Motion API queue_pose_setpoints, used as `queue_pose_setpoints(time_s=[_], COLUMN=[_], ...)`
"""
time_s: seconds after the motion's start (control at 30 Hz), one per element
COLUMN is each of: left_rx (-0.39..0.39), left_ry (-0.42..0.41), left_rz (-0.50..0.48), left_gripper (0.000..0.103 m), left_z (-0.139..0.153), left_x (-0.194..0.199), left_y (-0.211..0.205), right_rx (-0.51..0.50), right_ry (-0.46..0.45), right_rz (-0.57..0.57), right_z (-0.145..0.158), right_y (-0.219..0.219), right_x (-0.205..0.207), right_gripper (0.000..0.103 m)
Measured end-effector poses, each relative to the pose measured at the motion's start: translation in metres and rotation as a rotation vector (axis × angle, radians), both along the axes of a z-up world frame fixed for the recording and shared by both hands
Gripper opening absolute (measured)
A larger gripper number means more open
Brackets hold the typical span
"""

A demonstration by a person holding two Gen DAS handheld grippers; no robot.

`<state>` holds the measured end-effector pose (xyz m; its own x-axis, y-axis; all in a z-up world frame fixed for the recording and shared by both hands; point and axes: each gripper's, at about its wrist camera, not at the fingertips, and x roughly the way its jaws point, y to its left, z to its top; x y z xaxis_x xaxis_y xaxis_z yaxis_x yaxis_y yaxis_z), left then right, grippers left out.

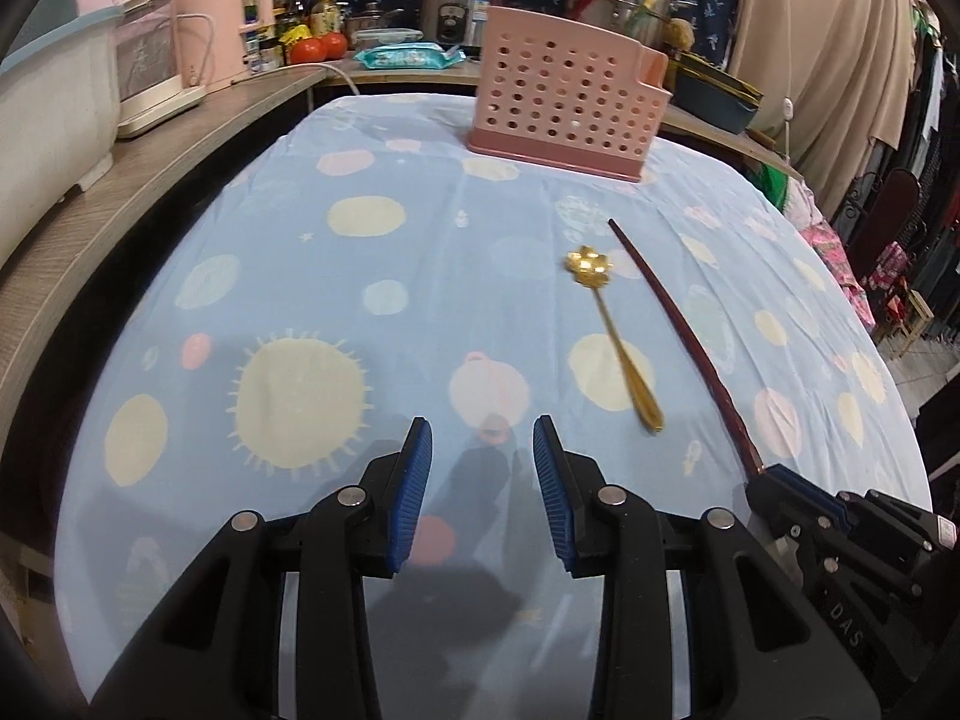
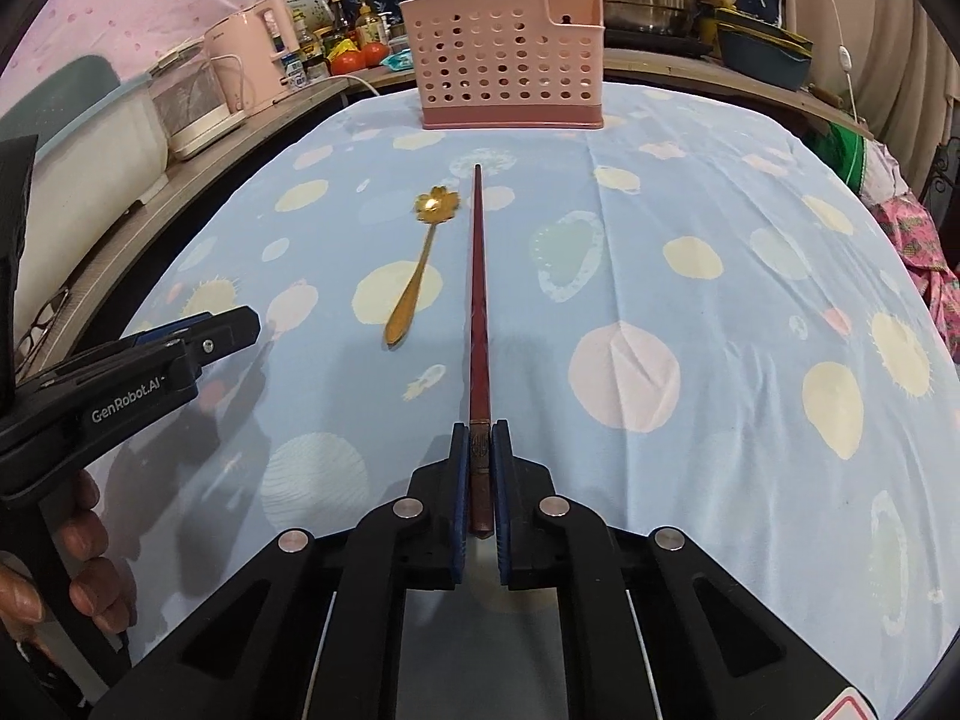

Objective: Organize utensils
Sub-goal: 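Grasp the dark red chopstick with the right tool while the left tool grasps the gold spoon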

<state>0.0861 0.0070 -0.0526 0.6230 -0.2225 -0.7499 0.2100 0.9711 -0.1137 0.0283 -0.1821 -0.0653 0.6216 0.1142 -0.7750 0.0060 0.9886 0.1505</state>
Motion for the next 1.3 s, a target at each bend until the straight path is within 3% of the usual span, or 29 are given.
queue_pose_setpoints(time_s=[0.1, 0.23, 0.47, 0.7, 0.93, 1.3], left_rx=[-0.014, -0.032, -0.028, -0.029, -0.059, -0.113], left_ry=[0.005, -0.015, 0.019, 0.038, 0.026, -0.052], left_rz=[-0.034, -0.08, -0.118, -0.102, -0.102, -0.059], left_gripper=[0.037, 0.05, 0.051, 0.012, 0.011, 0.007], left_z=[0.001, 0.006, -0.007, -0.014, -0.006, 0.04], left_x=[0.001, 0.002, 0.016, 0.018, 0.014, 0.009], left_y=[-0.013, -0.037, -0.068, -0.064, -0.056, -0.03], right_rx=[0.019, 0.047, 0.068, 0.085, 0.093, 0.11], right_ry=[0.0, 0.003, -0.005, 0.0, -0.005, -0.053], right_rz=[-0.039, -0.081, -0.1, -0.095, -0.091, -0.092], right_z=[0.0, 0.0, 0.002, -0.001, -0.001, 0.023], right_y=[-0.013, -0.03, -0.039, -0.04, -0.042, -0.044], right_x=[-0.001, -0.002, -0.003, -0.002, -0.004, -0.011], right_gripper=[0.007, 0.007, 0.007, 0.007, 0.007, 0.007])
